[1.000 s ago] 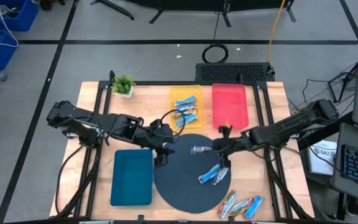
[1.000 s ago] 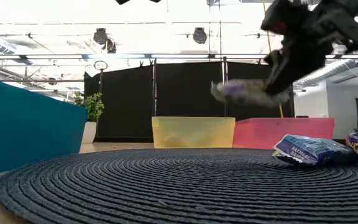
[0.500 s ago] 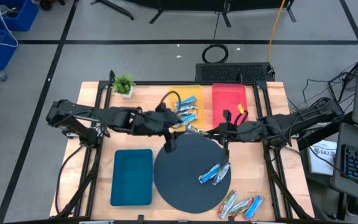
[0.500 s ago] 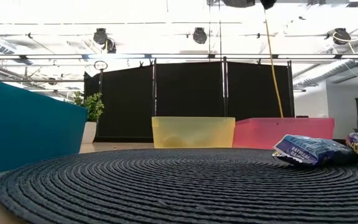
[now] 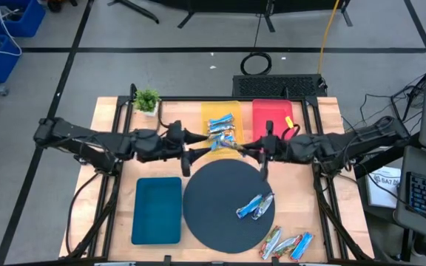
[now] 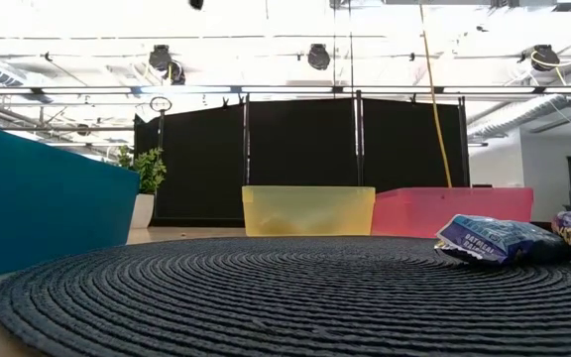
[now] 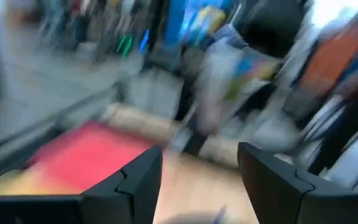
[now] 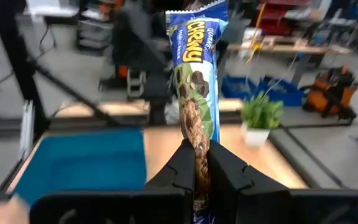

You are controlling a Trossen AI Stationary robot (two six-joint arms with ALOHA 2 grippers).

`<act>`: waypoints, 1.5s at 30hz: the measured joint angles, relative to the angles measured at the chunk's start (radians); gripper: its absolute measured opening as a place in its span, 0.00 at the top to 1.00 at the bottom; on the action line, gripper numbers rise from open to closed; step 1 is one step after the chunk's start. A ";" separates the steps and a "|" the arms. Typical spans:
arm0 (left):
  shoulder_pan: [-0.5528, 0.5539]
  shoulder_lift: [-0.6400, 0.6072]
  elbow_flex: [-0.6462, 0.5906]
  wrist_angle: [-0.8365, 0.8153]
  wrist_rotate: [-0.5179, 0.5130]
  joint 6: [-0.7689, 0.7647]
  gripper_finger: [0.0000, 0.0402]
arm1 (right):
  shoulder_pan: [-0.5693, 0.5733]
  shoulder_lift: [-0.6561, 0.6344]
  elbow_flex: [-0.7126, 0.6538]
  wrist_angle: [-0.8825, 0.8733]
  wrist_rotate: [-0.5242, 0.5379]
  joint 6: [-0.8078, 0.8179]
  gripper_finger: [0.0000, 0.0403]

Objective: Pick and place Granola Bars by type
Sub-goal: Put the blue granola bar into the blue bin

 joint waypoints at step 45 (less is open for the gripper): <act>0.103 0.067 -0.064 0.380 0.187 -0.097 0.91 | -0.090 0.142 -0.004 0.387 -0.216 -0.104 0.67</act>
